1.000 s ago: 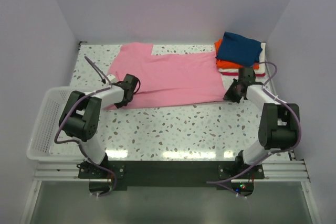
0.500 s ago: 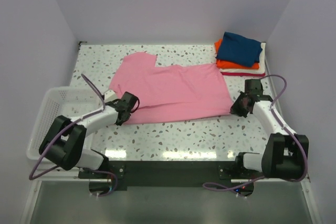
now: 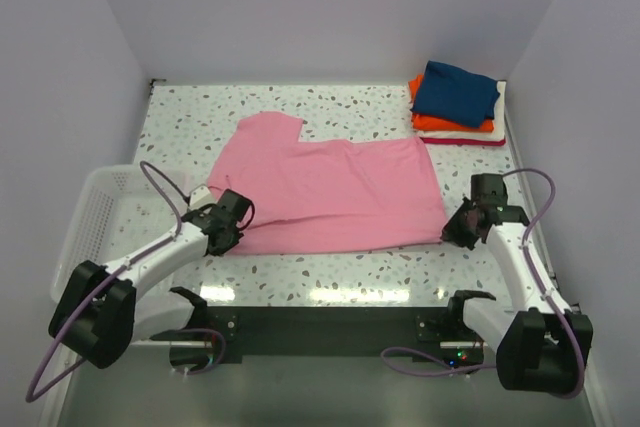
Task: Fold and stack the t-shirts
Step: Fold the tshirt
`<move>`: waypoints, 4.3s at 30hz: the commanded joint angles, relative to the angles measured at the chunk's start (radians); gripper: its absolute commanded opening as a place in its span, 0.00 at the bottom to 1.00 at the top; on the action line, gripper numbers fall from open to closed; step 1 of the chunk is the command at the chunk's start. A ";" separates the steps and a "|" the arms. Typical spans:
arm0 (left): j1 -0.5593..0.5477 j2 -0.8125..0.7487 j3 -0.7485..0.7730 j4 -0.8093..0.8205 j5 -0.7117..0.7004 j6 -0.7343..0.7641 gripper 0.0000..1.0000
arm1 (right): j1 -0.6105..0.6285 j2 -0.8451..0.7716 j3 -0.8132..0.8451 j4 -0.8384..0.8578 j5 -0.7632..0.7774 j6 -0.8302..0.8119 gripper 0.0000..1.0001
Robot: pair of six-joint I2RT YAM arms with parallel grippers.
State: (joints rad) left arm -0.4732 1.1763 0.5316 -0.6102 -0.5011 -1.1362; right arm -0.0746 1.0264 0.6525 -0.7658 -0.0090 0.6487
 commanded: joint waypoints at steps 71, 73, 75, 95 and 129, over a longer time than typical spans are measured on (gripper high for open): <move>-0.005 0.417 0.447 0.306 0.200 0.231 0.00 | 0.134 0.029 0.156 0.163 -0.089 -0.124 0.39; -0.005 0.440 0.475 0.311 0.211 0.239 0.00 | 0.134 0.031 0.160 0.161 -0.086 -0.126 0.39; -0.005 0.465 0.490 0.329 0.222 0.253 0.00 | 0.134 0.031 0.162 0.157 -0.082 -0.129 0.39; -0.005 0.596 0.604 0.392 0.346 0.374 0.32 | 0.134 0.020 0.133 0.174 -0.072 -0.126 0.39; 0.318 1.025 1.231 0.386 0.252 0.720 0.63 | 0.154 0.771 0.668 0.543 -0.029 -0.210 0.36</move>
State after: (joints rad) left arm -0.1738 2.1319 1.6783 -0.2443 -0.2802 -0.5274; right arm 0.0795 1.7626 1.2530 -0.2909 -0.0437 0.4774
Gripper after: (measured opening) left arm 0.622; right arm 0.364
